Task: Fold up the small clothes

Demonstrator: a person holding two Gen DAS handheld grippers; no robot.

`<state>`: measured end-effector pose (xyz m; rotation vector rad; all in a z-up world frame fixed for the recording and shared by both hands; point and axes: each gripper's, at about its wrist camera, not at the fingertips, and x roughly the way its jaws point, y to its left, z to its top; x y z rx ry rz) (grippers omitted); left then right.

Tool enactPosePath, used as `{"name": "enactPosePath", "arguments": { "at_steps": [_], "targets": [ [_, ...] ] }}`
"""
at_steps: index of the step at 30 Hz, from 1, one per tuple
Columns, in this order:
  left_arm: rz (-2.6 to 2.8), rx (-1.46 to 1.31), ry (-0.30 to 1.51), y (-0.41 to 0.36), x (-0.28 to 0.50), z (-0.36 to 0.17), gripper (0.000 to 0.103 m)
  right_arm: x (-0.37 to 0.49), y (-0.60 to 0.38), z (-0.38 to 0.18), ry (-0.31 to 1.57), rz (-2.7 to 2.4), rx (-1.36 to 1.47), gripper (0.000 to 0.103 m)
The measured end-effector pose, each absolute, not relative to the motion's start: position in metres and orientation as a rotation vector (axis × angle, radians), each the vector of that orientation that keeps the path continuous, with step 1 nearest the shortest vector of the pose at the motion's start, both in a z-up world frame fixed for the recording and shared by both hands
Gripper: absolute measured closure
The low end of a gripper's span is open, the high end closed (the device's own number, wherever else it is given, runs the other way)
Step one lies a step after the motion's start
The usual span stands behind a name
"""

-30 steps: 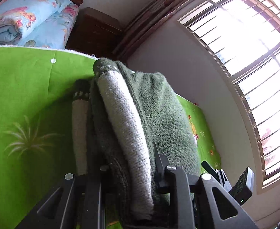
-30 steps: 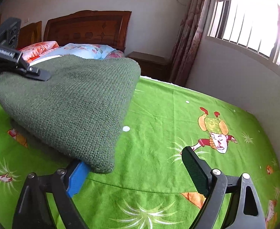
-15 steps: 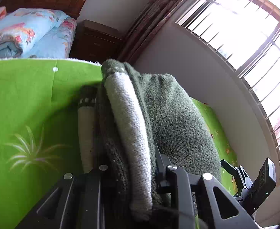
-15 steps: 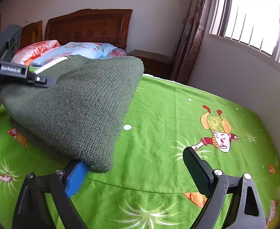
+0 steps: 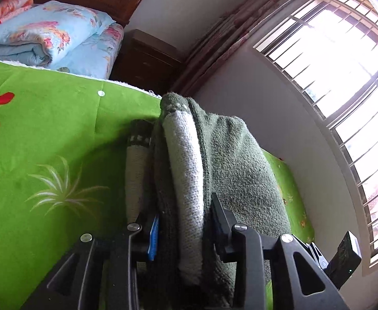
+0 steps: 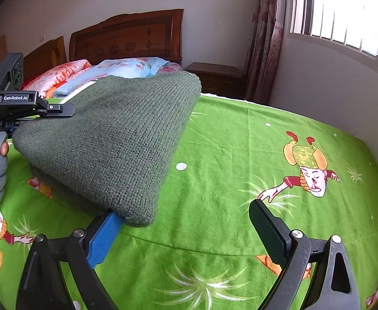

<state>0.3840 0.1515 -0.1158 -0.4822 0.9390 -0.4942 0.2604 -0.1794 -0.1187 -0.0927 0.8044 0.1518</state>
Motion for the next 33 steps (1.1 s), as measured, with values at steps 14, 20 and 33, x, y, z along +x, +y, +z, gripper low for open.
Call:
{"name": "enactPosePath", "arguments": {
  "at_steps": [14, 20, 33],
  "targets": [
    [-0.507, -0.369, 0.71, 0.11, 0.316, -0.052, 0.071, 0.248, -0.172, -0.073, 0.673, 0.284, -0.011, 0.0],
    [-0.492, -0.29, 0.786, 0.09, 0.309, -0.093, 0.071, 0.273, -0.143, -0.093, 0.731, 0.258, -0.121, 0.0],
    [-0.452, -0.169, 0.787, 0.084, 0.308, -0.103, 0.08, 0.277, -0.167, -0.106, 0.773, 0.291, -0.002, 0.0]
  ]
}}
